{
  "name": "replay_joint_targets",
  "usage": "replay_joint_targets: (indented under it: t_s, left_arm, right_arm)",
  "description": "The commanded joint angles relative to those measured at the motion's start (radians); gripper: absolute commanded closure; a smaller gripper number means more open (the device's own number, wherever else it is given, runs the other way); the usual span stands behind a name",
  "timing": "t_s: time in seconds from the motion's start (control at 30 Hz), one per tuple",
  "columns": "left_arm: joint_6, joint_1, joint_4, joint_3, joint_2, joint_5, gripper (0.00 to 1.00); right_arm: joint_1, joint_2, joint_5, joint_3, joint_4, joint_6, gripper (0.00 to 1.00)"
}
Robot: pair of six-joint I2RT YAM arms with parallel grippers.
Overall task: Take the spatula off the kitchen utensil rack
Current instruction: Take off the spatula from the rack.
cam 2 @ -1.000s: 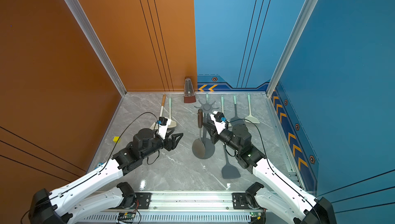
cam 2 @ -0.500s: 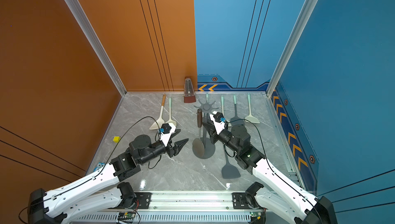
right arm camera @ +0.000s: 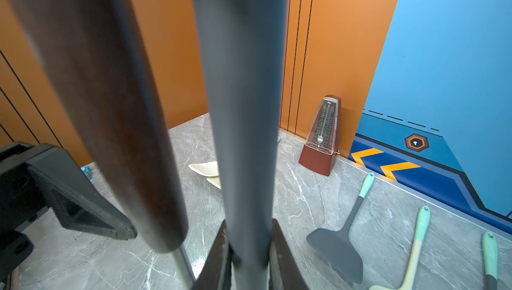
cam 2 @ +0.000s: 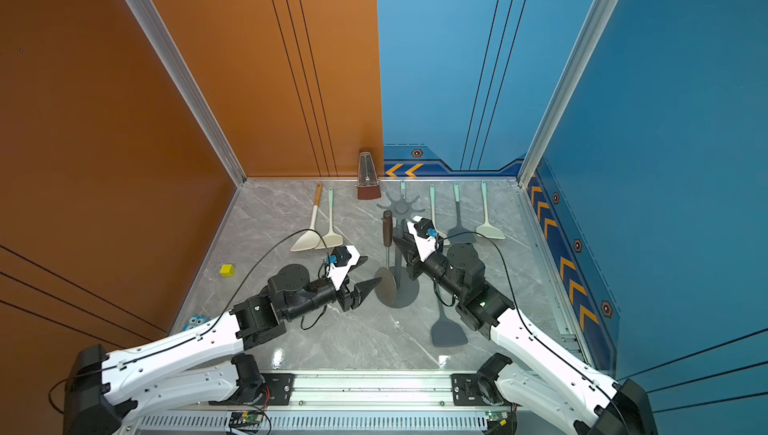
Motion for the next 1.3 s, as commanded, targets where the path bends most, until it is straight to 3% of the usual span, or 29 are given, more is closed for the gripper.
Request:
replay_joint_targets:
  t_s: [0.0,0.37,0.67,0.93,1.27]
  left_arm:
    - [0.020,-0.018,0.043,0.035,0.005,-0.019,0.33]
    - [0.038,-0.058,0.099,0.048,0.076,-0.048,0.36]
    - [0.059,-0.036,0.217,0.065,0.181,-0.100,0.39]
    - [0.028,0.022,0.232,0.080,0.229,-0.092,0.51]
    - [-0.042,0.057,0.270,0.084,0.271,0.023,0.65]
  right_arm:
    - [0.011,-0.008,0.016,-0.037,-0.150,0.030,1.00]
    - [0.014,-0.005,0.012,-0.034,-0.141,0.028,1.00]
    - [0.017,0.013,0.008,-0.028,-0.131,0.028,1.00]
    - [0.019,0.029,0.002,-0.024,-0.117,0.023,1.00]
    - [0.017,0.026,-0.011,-0.033,-0.110,0.017,1.00]
